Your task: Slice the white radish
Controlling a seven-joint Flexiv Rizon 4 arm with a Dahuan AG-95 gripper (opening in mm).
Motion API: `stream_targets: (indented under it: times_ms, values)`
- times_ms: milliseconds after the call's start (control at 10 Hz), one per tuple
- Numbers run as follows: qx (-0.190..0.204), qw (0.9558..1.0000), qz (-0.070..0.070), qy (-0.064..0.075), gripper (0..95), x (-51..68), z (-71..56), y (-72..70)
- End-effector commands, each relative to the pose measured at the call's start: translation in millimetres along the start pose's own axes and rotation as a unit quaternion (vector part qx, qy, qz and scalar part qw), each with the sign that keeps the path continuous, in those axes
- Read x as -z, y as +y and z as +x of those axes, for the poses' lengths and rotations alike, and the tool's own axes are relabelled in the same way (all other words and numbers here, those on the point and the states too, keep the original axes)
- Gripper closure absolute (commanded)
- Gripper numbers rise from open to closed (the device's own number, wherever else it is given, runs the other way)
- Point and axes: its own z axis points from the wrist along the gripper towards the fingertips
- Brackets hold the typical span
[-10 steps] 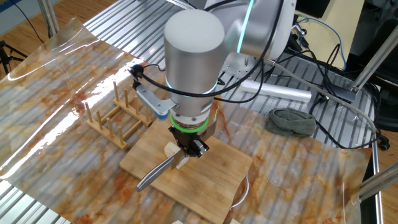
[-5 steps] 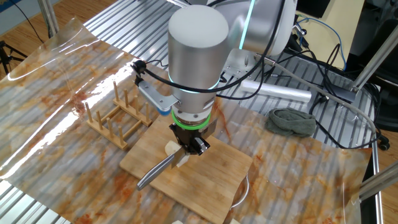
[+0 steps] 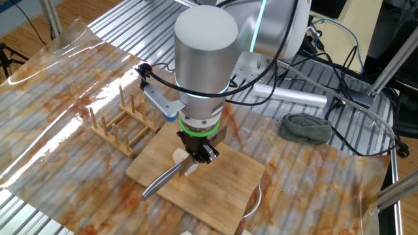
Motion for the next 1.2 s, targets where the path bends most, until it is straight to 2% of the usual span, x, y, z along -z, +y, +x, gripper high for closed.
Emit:
stream_targets:
  times_ms: [100,200,400,500,600,700,1000,1100,1200]
  values:
    - [0.000,1.0000,0.005,0.004,95.0,6.9,-4.1,0.7]
    - [-0.011,0.9998,0.013,0.004,95.0,11.4,-5.7,-0.4]
    - [0.005,0.9998,0.019,-0.005,95.0,12.2,-5.8,-0.8]
    - [0.017,0.9995,0.013,-0.021,95.0,12.4,-5.3,-0.1]
    - [0.014,0.9997,0.001,-0.021,95.0,8.0,-6.7,2.0]
    - [0.018,0.9996,-0.004,-0.020,95.0,4.4,-7.9,3.7]
    - [0.042,0.9981,-0.016,-0.043,95.0,-8.1,-10.9,10.9]
    - [0.049,0.9975,-0.024,-0.045,95.0,-8.6,-11.1,11.1]
    - [0.055,0.9966,-0.026,-0.055,95.0,-7.8,-10.8,11.5]
